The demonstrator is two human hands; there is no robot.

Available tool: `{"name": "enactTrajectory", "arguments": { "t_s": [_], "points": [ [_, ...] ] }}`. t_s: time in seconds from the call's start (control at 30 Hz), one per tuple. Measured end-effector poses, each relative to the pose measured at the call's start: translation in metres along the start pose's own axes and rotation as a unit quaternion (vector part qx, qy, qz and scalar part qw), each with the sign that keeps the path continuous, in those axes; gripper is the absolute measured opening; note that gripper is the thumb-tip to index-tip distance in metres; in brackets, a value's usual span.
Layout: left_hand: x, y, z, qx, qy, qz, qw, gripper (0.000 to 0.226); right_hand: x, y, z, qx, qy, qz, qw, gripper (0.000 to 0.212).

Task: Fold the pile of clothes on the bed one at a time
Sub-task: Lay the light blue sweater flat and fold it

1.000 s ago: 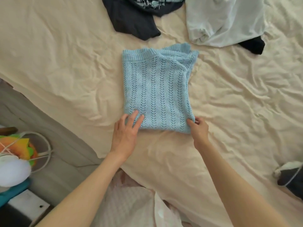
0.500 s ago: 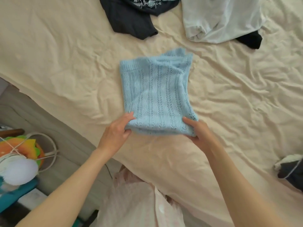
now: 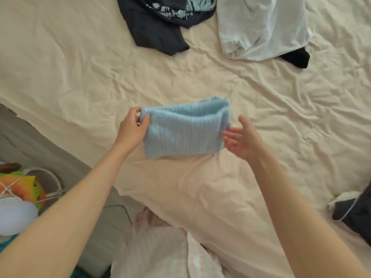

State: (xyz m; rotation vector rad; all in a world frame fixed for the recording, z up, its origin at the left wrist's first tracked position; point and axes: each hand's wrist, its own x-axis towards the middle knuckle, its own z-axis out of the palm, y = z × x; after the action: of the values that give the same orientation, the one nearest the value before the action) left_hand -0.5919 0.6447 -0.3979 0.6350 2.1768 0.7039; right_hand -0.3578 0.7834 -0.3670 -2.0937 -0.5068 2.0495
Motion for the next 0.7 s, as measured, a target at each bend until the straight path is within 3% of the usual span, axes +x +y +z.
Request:
{"name": "enactTrajectory", "arguments": {
  "t_s": [0.07, 0.13, 0.2, 0.23, 0.27, 0.4, 0.57, 0.7],
  "points": [
    [0.018, 0.003, 0.008, 0.111, -0.002, -0.011, 0.994, 0.048, 0.015, -0.005, 0.022, -0.183, 0.11, -0.146, 0.966, 0.039],
    [0.019, 0.007, 0.019, 0.226, 0.002, 0.06, 0.972, 0.056, 0.026, 0.005, 0.038, -0.414, 0.204, -0.341, 0.819, 0.041],
    [0.012, 0.007, 0.035, 0.303, 0.002, 0.157, 0.94, 0.056, 0.032, 0.021, 0.052, -0.556, 0.166, -0.483, 0.656, 0.047],
    [0.008, 0.007, 0.044, 0.331, -0.007, 0.187, 0.925, 0.056, 0.038, 0.029, 0.056, -0.602, 0.131, -0.514, 0.597, 0.049],
    [0.006, 0.004, 0.052, 0.353, -0.013, 0.205, 0.913, 0.055, 0.047, 0.036, 0.06, -0.634, 0.102, -0.519, 0.565, 0.05],
    [0.014, -0.016, 0.07, 0.395, -0.001, 0.226, 0.89, 0.055, 0.085, 0.055, 0.056, -0.666, 0.104, -0.478, 0.563, 0.053],
    [0.013, -0.054, 0.095, 0.426, 0.016, 0.234, 0.874, 0.057, 0.116, 0.08, 0.047, -0.649, 0.143, -0.535, 0.521, 0.052],
    [0.024, -0.062, 0.104, 0.435, 0.024, 0.232, 0.87, 0.057, 0.13, 0.083, 0.048, -0.662, 0.141, -0.519, 0.522, 0.054]
  ]
}}
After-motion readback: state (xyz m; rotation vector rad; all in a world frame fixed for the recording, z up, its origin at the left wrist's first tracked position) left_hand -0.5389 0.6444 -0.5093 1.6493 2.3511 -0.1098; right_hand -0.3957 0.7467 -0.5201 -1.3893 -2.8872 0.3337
